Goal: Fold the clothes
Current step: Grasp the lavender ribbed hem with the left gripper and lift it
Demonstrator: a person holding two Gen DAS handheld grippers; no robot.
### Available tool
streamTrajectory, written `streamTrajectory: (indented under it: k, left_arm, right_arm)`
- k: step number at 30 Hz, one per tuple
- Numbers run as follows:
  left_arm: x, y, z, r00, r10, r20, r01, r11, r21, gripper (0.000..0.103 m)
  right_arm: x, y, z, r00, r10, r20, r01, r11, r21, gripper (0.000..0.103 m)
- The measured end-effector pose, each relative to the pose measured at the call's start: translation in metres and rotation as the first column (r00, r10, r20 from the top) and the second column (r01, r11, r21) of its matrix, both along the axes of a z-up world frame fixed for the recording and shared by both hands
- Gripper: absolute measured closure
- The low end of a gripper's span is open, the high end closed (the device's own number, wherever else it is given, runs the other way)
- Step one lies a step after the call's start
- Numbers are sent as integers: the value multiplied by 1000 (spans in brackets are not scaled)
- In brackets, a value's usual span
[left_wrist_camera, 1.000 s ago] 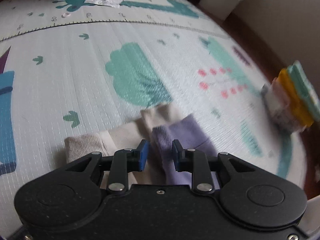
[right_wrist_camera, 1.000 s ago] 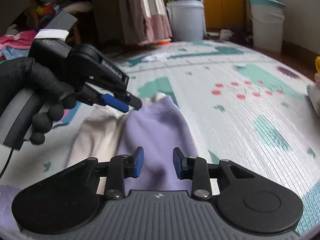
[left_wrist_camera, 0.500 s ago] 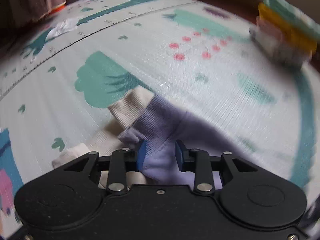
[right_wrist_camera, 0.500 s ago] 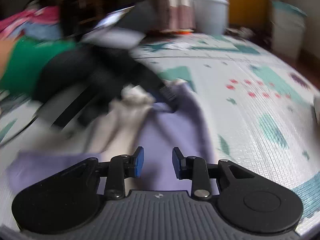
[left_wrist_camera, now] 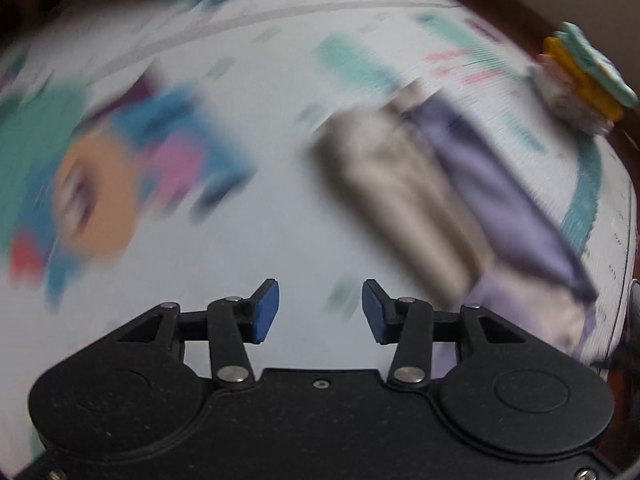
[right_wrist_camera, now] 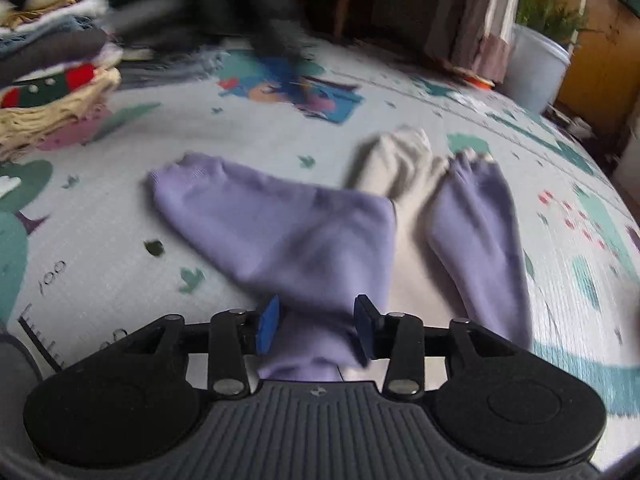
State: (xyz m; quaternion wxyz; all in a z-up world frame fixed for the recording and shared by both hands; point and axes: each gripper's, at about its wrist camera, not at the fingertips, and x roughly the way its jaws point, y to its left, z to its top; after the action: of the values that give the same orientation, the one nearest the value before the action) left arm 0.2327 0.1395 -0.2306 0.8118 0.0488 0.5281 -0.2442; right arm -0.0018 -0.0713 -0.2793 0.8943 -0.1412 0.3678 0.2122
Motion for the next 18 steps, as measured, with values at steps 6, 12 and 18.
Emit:
streamTrajectory:
  k: [6, 12, 18]
  left_arm:
    - [-56, 90, -28, 969, 179, -170, -202, 972, -124, 58]
    - [-79, 80, -47, 970, 170, -176, -208, 952, -227, 60]
    - [-74, 52, -60, 995, 29, -93, -43, 988, -149, 60]
  right_arm:
    - [15, -19, -16, 982, -161, -102, 168, 983, 72, 56]
    - [21, -25, -24, 964, -219, -148, 233, 969, 83, 56]
    - [17, -21, -25, 966, -205, -156, 215, 975, 52, 56]
